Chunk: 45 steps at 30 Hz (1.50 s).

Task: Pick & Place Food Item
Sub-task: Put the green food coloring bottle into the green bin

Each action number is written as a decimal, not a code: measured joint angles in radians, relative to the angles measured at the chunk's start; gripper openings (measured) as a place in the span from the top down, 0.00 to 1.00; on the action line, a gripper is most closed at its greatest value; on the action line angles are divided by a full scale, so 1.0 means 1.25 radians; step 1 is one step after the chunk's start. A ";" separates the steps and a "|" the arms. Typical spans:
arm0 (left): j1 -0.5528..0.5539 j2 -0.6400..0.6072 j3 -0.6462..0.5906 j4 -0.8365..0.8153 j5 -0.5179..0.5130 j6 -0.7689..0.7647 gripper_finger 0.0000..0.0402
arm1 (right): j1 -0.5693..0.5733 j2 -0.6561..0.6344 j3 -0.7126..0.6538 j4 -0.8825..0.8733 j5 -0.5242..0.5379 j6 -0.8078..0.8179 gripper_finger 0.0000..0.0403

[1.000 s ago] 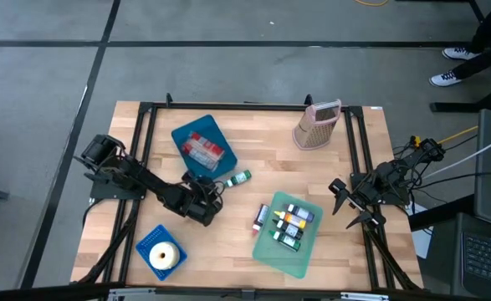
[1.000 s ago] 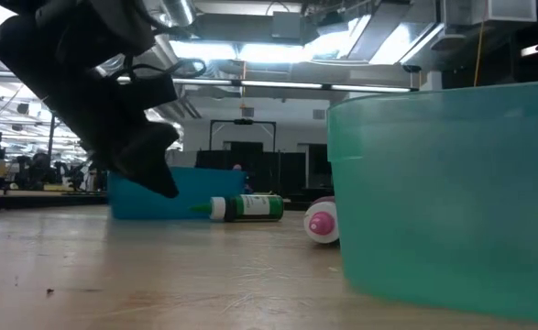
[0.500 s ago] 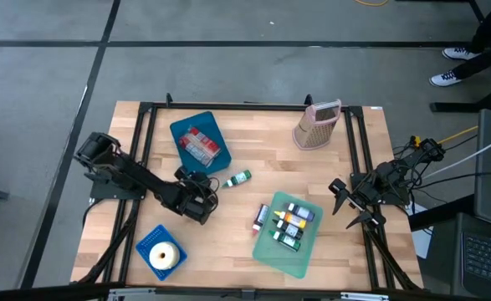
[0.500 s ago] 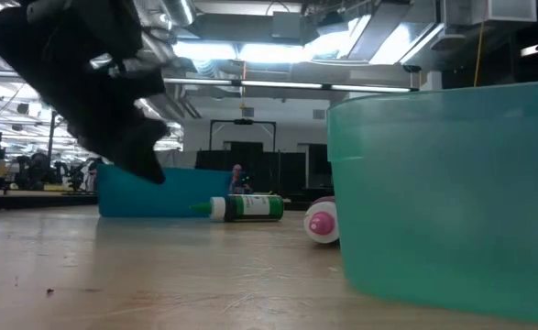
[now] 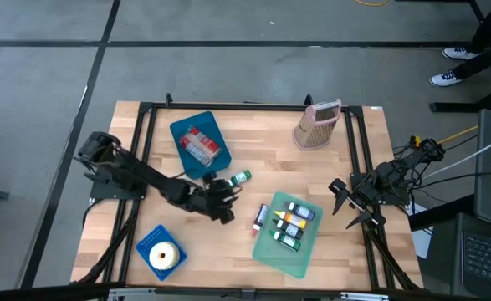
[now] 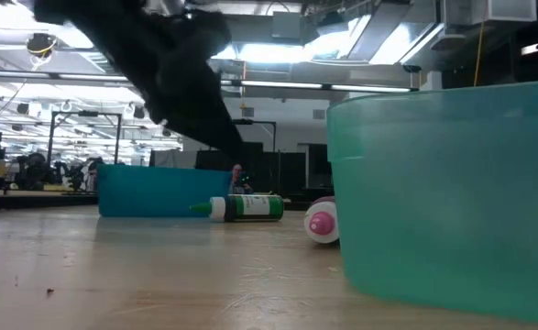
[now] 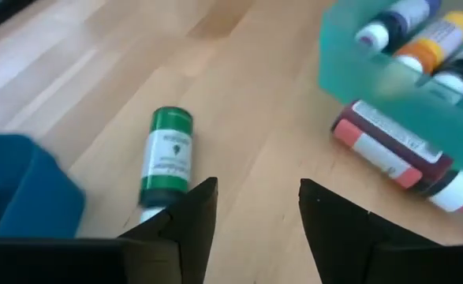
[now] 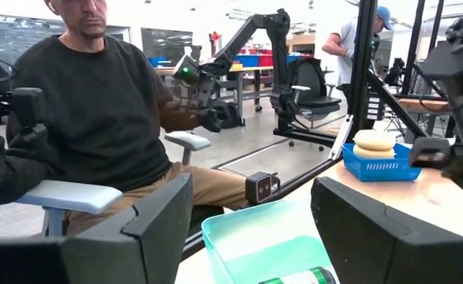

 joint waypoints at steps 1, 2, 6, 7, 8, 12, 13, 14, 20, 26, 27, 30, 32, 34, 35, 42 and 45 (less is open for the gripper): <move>0.011 0.011 0.014 -0.015 0.015 0.013 0.56 | 0.000 0.000 0.000 0.000 0.000 0.000 0.37; 0.023 0.026 0.029 -0.038 0.027 0.025 0.55 | 0.000 0.000 0.000 0.001 0.000 0.000 0.37; 0.070 0.090 0.091 -0.113 0.046 0.064 0.49 | 0.000 0.000 0.000 0.001 0.001 0.000 0.37; 0.079 0.105 0.107 -0.125 0.046 0.072 0.48 | 0.000 0.000 0.000 0.000 0.002 0.001 0.37; 0.088 0.116 0.118 -0.142 0.047 0.078 0.46 | 0.001 0.000 0.000 0.000 0.002 0.002 0.37; 0.114 0.139 0.144 -0.184 0.066 0.081 0.43 | 0.002 0.000 0.000 0.000 0.002 0.012 0.37; 0.117 0.140 0.144 -0.193 0.067 0.081 0.42 | 0.001 0.000 0.000 -0.001 0.002 0.014 0.37; 0.119 0.140 0.143 -0.200 0.067 0.081 0.42 | 0.002 0.000 0.000 -0.003 0.002 0.014 0.37; 0.136 0.140 0.143 -0.223 0.081 0.081 0.42 | 0.002 0.000 0.000 -0.003 0.002 0.011 0.37; 0.165 0.149 0.142 -0.224 0.091 0.096 0.43 | 0.002 0.000 0.000 -0.003 0.002 0.001 0.37; 0.169 0.150 0.143 -0.214 0.096 0.101 0.43 | 0.002 0.000 0.000 -0.003 0.002 0.001 0.37; 0.183 0.154 0.143 -0.214 0.118 0.103 0.43 | 0.002 0.000 0.000 -0.003 0.002 0.001 0.37; 0.189 0.161 0.143 -0.207 0.129 0.105 0.43 | 0.002 0.000 0.000 -0.003 0.002 0.001 0.37; 0.196 0.170 0.142 -0.216 0.147 0.105 0.43 | 0.002 0.000 0.000 -0.003 0.002 0.001 0.37; 0.198 0.177 0.142 -0.208 0.160 0.104 0.43 | 0.002 0.000 0.000 -0.003 0.002 0.001 0.37; 0.206 0.213 0.145 -0.163 0.171 0.100 0.43 | 0.001 0.000 0.000 -0.005 0.000 0.003 0.37; 0.203 0.218 0.145 -0.150 0.160 0.104 0.49 | 0.001 0.000 0.000 -0.005 0.000 0.003 0.37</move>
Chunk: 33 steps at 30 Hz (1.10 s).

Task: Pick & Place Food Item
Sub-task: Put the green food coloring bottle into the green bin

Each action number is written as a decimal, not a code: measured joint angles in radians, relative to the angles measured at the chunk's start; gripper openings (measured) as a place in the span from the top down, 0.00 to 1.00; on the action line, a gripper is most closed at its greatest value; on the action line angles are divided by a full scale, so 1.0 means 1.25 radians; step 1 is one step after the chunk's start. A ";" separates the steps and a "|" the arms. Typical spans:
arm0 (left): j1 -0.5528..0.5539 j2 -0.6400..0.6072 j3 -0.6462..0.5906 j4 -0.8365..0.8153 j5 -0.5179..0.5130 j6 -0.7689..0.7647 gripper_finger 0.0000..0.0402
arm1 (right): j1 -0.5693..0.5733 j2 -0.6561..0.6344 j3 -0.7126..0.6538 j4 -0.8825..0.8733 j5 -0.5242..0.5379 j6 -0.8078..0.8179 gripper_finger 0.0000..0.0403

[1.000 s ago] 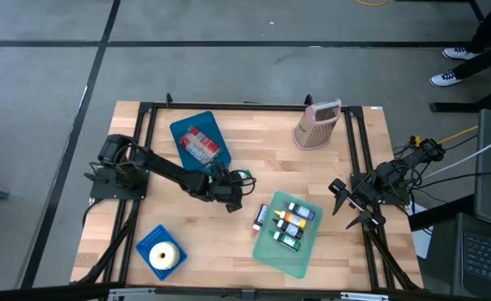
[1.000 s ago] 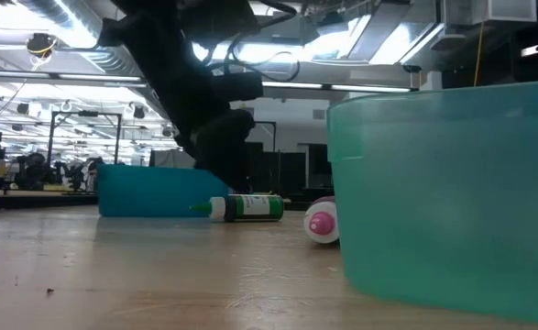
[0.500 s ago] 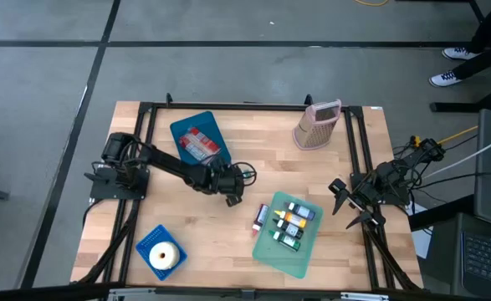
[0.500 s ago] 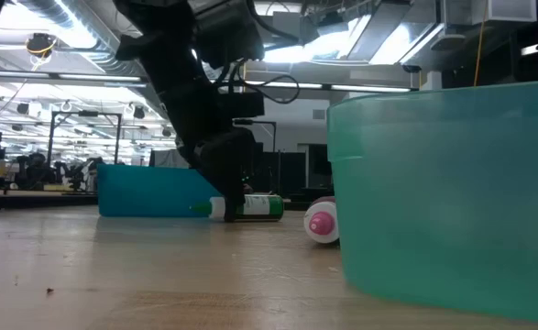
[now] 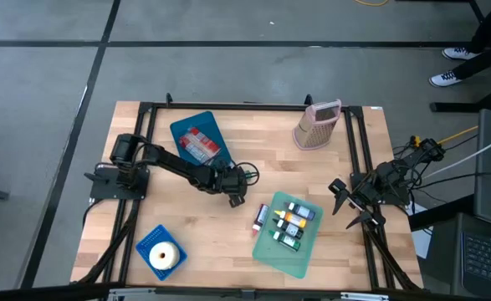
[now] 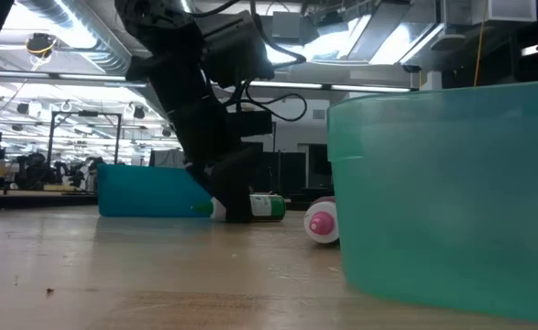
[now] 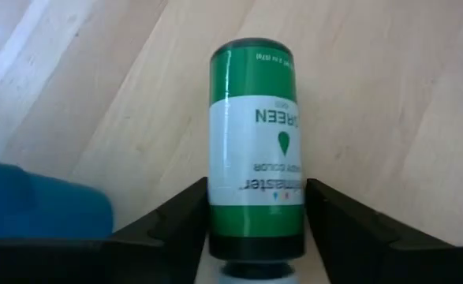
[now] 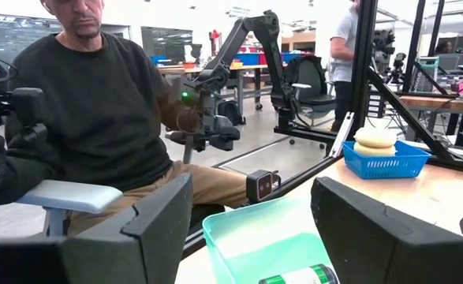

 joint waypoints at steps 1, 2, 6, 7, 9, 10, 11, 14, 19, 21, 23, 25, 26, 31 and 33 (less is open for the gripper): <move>-0.003 0.000 0.000 0.004 0.000 0.005 0.53 | 0.000 0.000 0.000 0.000 0.000 0.000 0.37; -0.004 0.001 -0.001 0.009 0.001 0.009 0.57 | 0.000 0.000 0.000 0.000 0.000 0.000 0.37; -0.003 0.000 -0.001 0.013 0.024 0.015 0.66 | 0.000 0.000 0.000 0.000 0.000 -0.001 0.37; -0.003 0.000 -0.001 0.013 0.028 0.017 0.66 | 0.000 0.000 0.000 0.000 0.000 -0.001 0.37; -0.004 0.000 -0.001 0.014 0.031 0.019 0.66 | 0.000 0.000 0.000 0.000 0.000 -0.001 0.37; -0.007 -0.006 -0.001 0.014 0.038 0.022 0.66 | 0.000 0.000 0.000 0.000 0.000 -0.001 0.37; -0.011 -0.011 -0.002 0.015 0.050 0.022 0.66 | 0.000 0.000 0.000 0.000 0.000 -0.001 0.37; -0.028 -0.025 0.003 0.032 0.077 0.036 0.66 | 0.000 0.000 0.000 0.000 0.000 -0.001 0.37; -0.054 -0.077 0.032 0.128 0.099 0.125 0.66 | 0.000 0.000 0.000 0.000 0.000 0.000 0.37; -0.063 -0.091 0.036 0.170 0.124 0.166 0.66 | 0.001 0.000 0.000 0.000 0.000 -0.001 0.37; -0.073 -0.111 0.041 0.218 0.160 0.213 0.66 | 0.001 0.000 0.000 -0.001 0.001 -0.001 0.37; -0.080 -0.120 0.052 0.273 0.205 0.263 0.66 | 0.001 0.000 0.000 0.000 0.001 -0.003 0.37; -0.086 -0.120 0.058 0.283 0.230 0.287 0.66 | 0.001 0.000 0.000 -0.001 0.002 -0.003 0.37; -0.121 -0.093 0.103 0.304 0.347 0.407 0.67 | 0.001 0.000 0.000 0.000 0.002 -0.003 0.37; -0.134 -0.071 0.134 0.313 0.370 0.422 0.67 | 0.001 0.000 0.000 0.000 0.002 -0.003 0.37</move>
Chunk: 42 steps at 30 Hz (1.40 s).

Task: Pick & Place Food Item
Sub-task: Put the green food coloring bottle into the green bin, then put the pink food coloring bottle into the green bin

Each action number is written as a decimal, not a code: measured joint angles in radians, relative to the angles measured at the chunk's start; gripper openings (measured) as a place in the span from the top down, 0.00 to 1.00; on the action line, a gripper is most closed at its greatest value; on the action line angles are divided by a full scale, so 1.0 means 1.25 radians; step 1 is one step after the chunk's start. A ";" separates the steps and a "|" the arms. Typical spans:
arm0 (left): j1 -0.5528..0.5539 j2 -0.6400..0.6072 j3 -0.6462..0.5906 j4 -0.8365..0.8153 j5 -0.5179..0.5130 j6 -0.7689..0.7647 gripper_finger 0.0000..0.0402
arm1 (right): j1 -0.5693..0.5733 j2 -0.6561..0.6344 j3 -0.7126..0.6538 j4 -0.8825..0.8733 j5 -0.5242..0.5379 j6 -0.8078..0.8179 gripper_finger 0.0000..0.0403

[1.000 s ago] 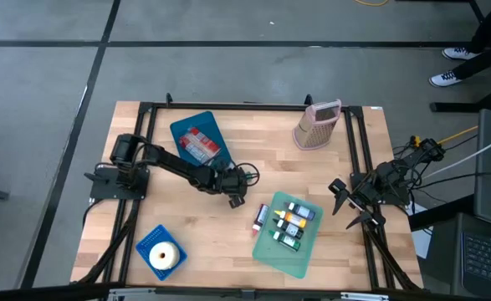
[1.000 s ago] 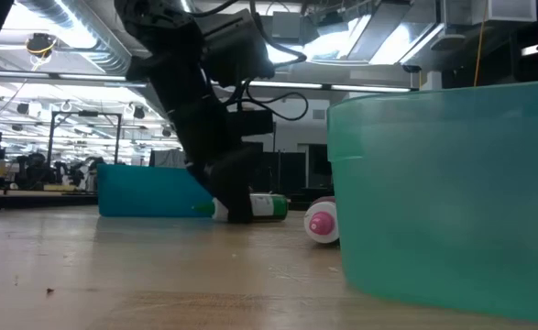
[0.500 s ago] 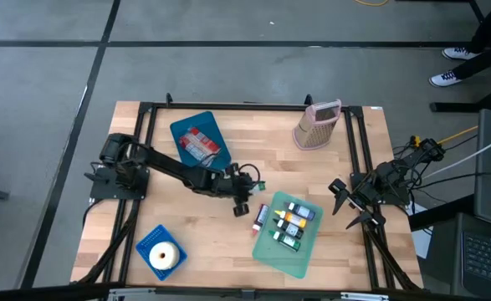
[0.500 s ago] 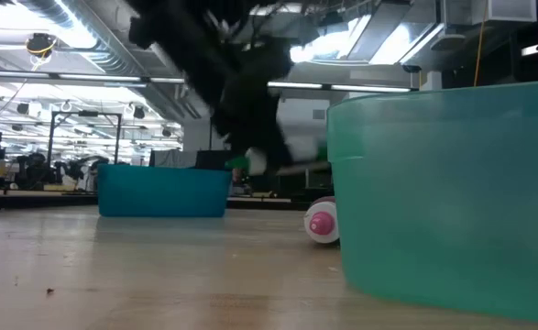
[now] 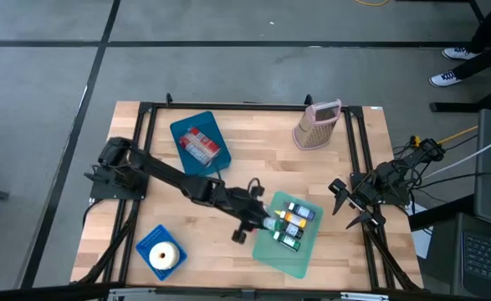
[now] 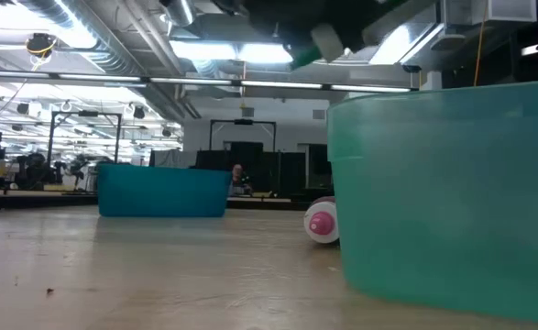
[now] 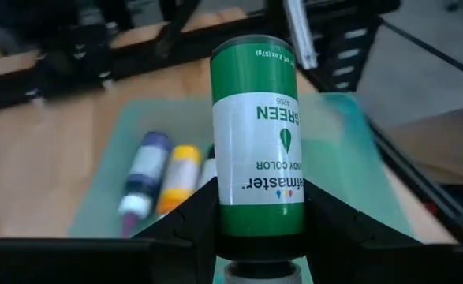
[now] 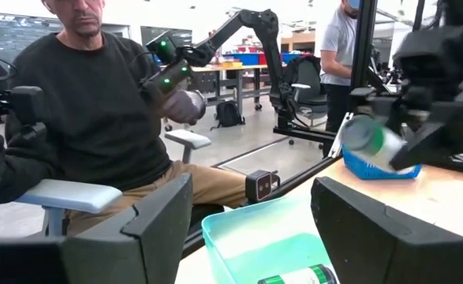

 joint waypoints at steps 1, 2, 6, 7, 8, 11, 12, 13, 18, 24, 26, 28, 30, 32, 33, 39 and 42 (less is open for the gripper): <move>-0.006 0.010 0.011 -0.003 0.003 0.003 0.67 | 0.000 0.000 0.000 0.000 0.000 -0.001 0.37; -0.011 0.023 0.023 -0.013 0.004 0.007 0.67 | 0.000 0.000 0.000 0.002 0.000 -0.001 0.37; -0.022 0.083 0.095 -0.006 0.004 0.032 0.67 | 0.000 0.000 0.000 0.005 0.000 -0.001 0.37; -0.023 0.101 0.114 -0.006 0.009 0.036 0.67 | 0.000 0.000 0.000 0.005 0.000 -0.001 0.37; -0.024 0.121 0.132 -0.007 0.018 0.037 0.67 | 0.000 0.000 0.000 0.005 0.000 -0.001 0.37; -0.023 0.187 0.191 -0.013 0.040 0.044 0.67 | 0.000 0.000 0.000 0.005 0.000 0.000 0.37; -0.023 0.211 0.214 -0.012 0.050 0.044 0.67 | 0.000 0.000 0.000 0.006 0.000 0.000 0.37; -0.023 0.233 0.234 -0.012 0.057 0.044 0.67 | 0.000 0.000 0.000 0.005 0.000 0.000 0.37; -0.025 0.332 0.327 -0.072 0.096 0.043 0.67 | 0.001 0.000 0.000 0.004 0.000 0.003 0.37; -0.039 0.397 0.400 -0.117 0.137 -0.002 0.67 | 0.001 0.000 0.000 0.002 0.000 0.002 0.37; -0.043 0.408 0.408 -0.114 0.145 -0.021 0.67 | 0.001 0.000 0.000 0.002 -0.001 0.002 0.37; -0.047 0.409 0.409 -0.137 0.139 -0.029 0.67 | 0.001 0.000 0.000 0.002 -0.001 0.002 0.37; -0.047 0.409 0.411 -0.153 0.129 -0.032 0.67 | 0.001 0.000 0.000 0.002 0.000 0.002 0.37; -0.046 0.409 0.412 -0.163 0.116 -0.034 0.65 | 0.001 0.000 0.000 0.002 -0.001 0.002 0.37; -0.046 0.409 0.412 -0.166 0.104 -0.037 0.62 | 0.001 0.000 0.000 0.002 -0.001 0.003 0.37; -0.042 0.405 0.412 -0.150 0.037 -0.047 0.38 | 0.001 0.000 0.000 0.002 -0.001 0.003 0.37; -0.036 0.397 0.412 -0.119 0.055 -0.048 0.33 | 0.001 0.000 0.000 0.002 -0.001 0.004 0.37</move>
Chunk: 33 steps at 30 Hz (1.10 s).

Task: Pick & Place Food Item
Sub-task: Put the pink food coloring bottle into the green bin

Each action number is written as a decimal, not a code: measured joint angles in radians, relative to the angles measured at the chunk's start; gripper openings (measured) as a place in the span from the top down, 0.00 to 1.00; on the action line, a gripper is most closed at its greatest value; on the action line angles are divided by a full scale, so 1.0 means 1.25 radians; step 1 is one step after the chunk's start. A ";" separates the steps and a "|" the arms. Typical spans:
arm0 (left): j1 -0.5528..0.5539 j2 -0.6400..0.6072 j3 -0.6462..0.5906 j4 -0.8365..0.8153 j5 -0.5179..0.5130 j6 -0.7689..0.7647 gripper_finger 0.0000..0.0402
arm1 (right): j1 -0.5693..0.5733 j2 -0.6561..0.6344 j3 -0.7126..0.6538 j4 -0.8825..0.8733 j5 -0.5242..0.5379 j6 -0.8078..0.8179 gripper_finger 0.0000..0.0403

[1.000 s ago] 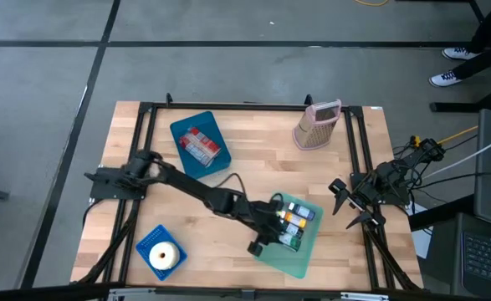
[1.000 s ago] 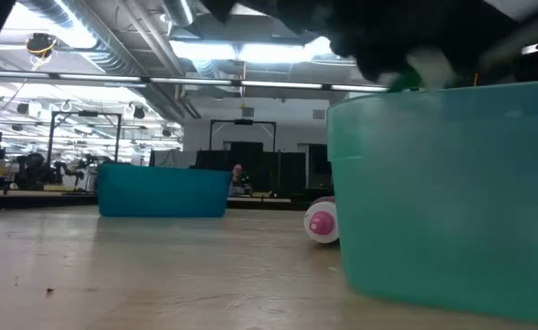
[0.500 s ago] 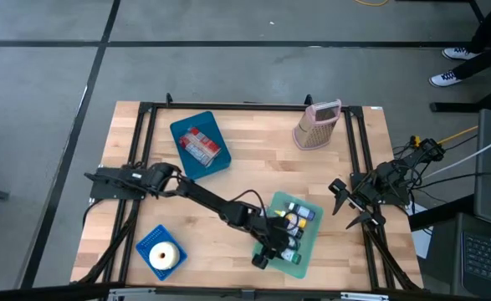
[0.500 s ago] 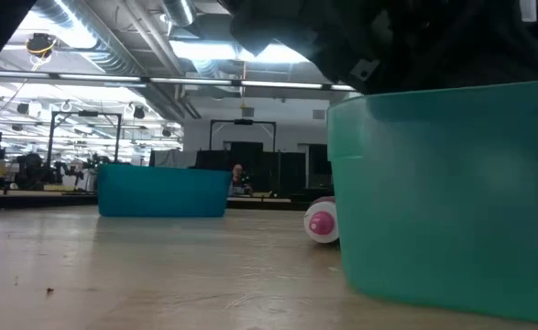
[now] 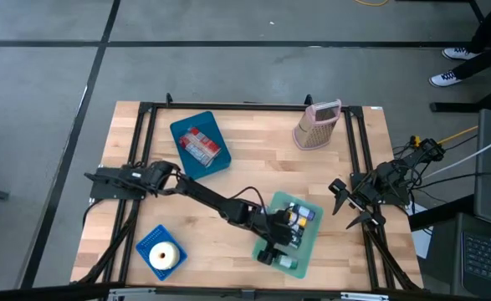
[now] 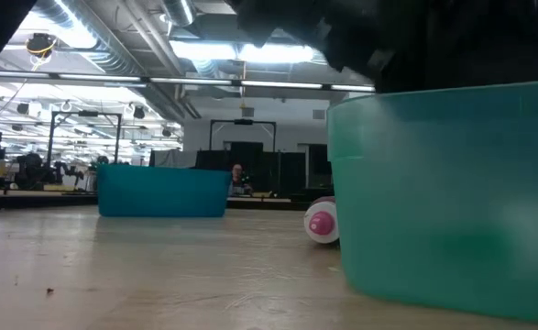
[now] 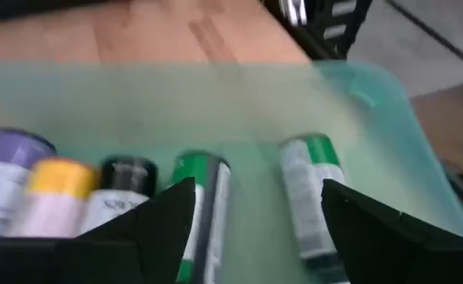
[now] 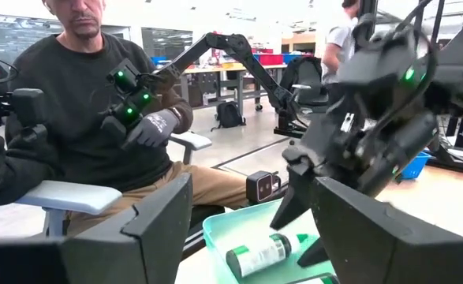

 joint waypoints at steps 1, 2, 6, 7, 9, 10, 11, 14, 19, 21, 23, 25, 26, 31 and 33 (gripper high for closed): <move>0.001 -0.005 0.000 0.009 0.002 0.000 0.33 | 0.000 0.000 0.000 0.000 0.000 0.001 0.37; 0.002 -0.008 0.001 0.025 0.000 -0.001 0.33 | 0.000 0.000 0.000 0.000 0.000 0.002 0.37; 0.008 -0.044 0.000 0.023 -0.086 -0.002 0.34 | 0.000 0.000 0.000 -0.002 -0.002 0.006 0.37; 0.010 -0.058 0.000 0.014 -0.122 -0.006 0.35 | 0.000 0.000 0.000 -0.002 -0.002 0.007 0.37; 0.020 -0.087 0.000 -0.022 -0.190 -0.008 0.36 | 0.000 0.000 0.000 -0.002 -0.002 0.009 0.37; 0.028 -0.101 0.001 -0.046 -0.223 -0.015 0.37 | 0.000 0.000 0.000 -0.002 -0.002 0.009 0.37; 0.038 -0.114 0.001 -0.078 -0.260 -0.029 0.38 | 0.000 0.000 0.000 -0.002 -0.002 0.009 0.37; 0.069 -0.149 0.000 -0.187 -0.383 -0.121 0.39 | 0.000 0.000 0.000 -0.002 -0.002 0.013 0.37; 0.108 -0.181 0.000 -0.346 -0.532 -0.248 0.41 | 0.000 0.000 0.000 -0.002 -0.001 0.015 0.37; 0.117 -0.181 -0.003 -0.397 -0.543 -0.306 0.42 | 0.000 0.000 0.000 -0.002 -0.001 0.015 0.37; 0.119 -0.181 -0.025 -0.399 -0.546 -0.347 0.43 | 0.000 0.000 0.000 -0.002 -0.001 0.015 0.37; 0.116 -0.181 -0.063 -0.376 -0.548 -0.371 0.44 | 0.000 0.000 0.000 -0.002 -0.001 0.014 0.37; 0.112 -0.180 -0.083 -0.358 -0.548 -0.375 0.44 | 0.000 0.000 0.000 -0.002 -0.001 0.015 0.37; 0.091 -0.180 -0.165 -0.281 -0.546 -0.421 0.45 | 0.000 0.000 0.000 -0.003 -0.001 0.015 0.37; 0.083 -0.180 -0.198 -0.261 -0.549 -0.459 0.46 | 0.000 0.000 0.000 -0.003 0.001 0.015 0.37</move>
